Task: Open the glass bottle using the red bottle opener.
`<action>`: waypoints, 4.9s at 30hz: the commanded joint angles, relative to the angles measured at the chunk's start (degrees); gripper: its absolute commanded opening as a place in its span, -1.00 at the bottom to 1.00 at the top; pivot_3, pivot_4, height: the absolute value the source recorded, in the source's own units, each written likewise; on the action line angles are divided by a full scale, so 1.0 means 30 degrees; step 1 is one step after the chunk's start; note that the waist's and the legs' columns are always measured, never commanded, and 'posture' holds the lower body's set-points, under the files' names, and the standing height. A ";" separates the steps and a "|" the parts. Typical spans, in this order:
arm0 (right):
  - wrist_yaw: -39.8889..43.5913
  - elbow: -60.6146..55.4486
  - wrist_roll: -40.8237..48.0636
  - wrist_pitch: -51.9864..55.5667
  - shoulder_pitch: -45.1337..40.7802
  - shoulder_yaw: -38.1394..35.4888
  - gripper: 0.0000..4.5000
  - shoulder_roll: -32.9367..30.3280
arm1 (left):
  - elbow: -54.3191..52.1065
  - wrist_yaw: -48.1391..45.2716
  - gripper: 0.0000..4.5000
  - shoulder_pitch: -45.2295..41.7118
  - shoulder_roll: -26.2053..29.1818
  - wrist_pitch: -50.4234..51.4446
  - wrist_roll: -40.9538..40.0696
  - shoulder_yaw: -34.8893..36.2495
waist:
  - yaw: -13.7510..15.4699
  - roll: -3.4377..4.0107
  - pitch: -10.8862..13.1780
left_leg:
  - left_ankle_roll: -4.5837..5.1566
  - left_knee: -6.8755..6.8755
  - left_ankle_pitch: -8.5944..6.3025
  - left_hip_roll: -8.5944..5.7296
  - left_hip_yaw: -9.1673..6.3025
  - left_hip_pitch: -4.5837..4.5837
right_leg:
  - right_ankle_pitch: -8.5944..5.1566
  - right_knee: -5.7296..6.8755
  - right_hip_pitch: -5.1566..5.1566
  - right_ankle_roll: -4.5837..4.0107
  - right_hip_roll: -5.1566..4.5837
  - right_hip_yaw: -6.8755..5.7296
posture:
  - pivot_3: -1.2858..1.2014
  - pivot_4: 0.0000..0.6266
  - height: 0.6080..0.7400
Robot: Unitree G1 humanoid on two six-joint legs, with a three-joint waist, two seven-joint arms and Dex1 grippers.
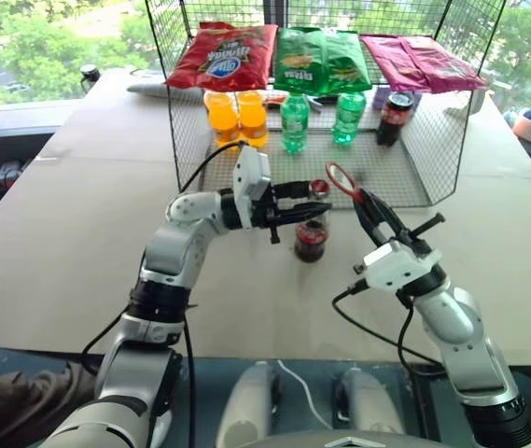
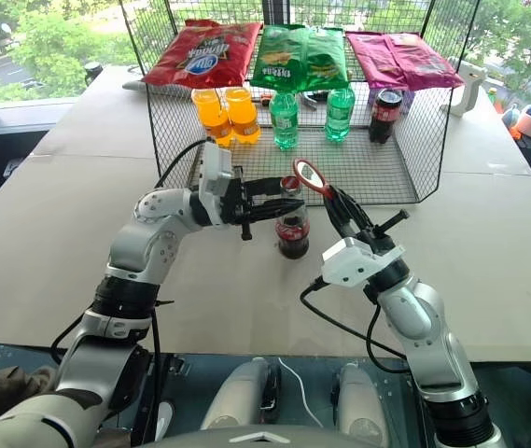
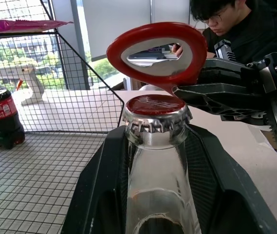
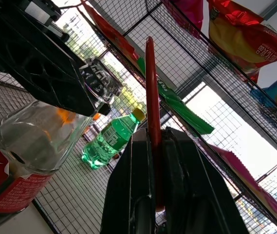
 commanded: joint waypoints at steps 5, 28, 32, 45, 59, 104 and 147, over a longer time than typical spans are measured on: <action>-0.0093 -0.0492 -0.0021 -0.0672 0.0031 0.0057 -1.00 -0.0166 | -0.0261 -0.0085 0.54 0.0183 0.0393 0.0192 0.0240 -0.0192 | -0.0014 0.0001 0.0001 | 0.0000 -0.0003 0.0000 0.0001 0.0001 -0.0005 | 0.0001 0.0000 -0.0005 -0.0003 0.0001 0.0000 | 0.03 -0.52 1.00; -0.0612 0.0547 -0.0175 -0.1110 -0.0227 0.0388 -1.00 0.0143 | 0.0085 -0.0265 -0.37 0.0133 0.0486 -0.0243 0.0406 -0.0198 | 0.0008 0.0002 -0.0004 | 0.0001 -0.0002 0.0000 0.0001 -0.0001 -0.0003 | -0.0001 -0.0003 0.0000 0.0000 -0.0009 -0.0002 | 0.03 -0.52 1.00; -0.1342 0.1949 -0.0709 -0.1701 -0.0996 0.1045 -1.00 0.0761 | 0.0068 -0.0260 -0.37 0.0134 0.0543 -0.0130 0.0355 -0.0145 | -0.0020 0.0002 -0.0004 | 0.0000 -0.0002 0.0000 0.0001 0.0000 -0.0001 | -0.0001 -0.0003 -0.0001 0.0001 -0.0006 -0.0002 | 0.03 -0.52 1.00; -0.3777 0.4838 -0.2137 -0.3593 -0.1690 0.2017 -1.00 0.1466 | 0.0041 -0.0242 -0.37 -0.0212 0.0784 0.0209 0.0302 0.0095 | -0.0050 0.0000 -0.0006 | -0.0002 -0.0004 0.0001 0.0002 0.0001 0.0008 | 0.0001 0.0000 0.0001 -0.0004 0.0002 -0.0001 | 0.03 -0.52 1.00; -0.4516 0.4936 -0.2789 -0.4139 -0.0463 0.1981 -1.00 0.0871 | 0.0639 -0.0259 -0.37 -0.0333 0.0503 -0.0312 0.0732 -0.0165 | -0.0029 0.0000 -0.0007 | -0.0001 -0.0003 0.0000 0.0009 0.0003 0.0011 | -0.0001 0.0000 0.0005 0.0001 -0.0003 0.0003 | 0.03 -0.52 1.00; 0.2634 0.1226 -0.1358 -0.0495 -0.0935 0.0065 -1.00 -0.5544 | -0.1314 0.0251 -0.37 0.0482 0.1056 0.1815 0.0668 -0.0948 | 0.0026 -0.0001 -0.0027 | -0.0019 -0.0092 -0.0032 0.0014 0.0030 0.0247 | -0.0021 -0.0059 0.0185 0.0015 -0.0097 0.0015 | 0.03 -0.52 1.00; 0.5671 -0.7628 1.0933 1.8609 -0.3816 -0.5088 -1.00 0.0095 | -0.0364 -0.0201 -0.37 0.0778 0.1187 0.0276 0.0844 -0.0993 | 0.0036 0.0001 -0.0027 | 0.0006 -0.0349 -0.0016 0.0002 0.0030 0.0235 | 0.0029 -0.0297 0.0182 -0.0059 -0.0094 -0.0021 | 0.03 -0.52 1.00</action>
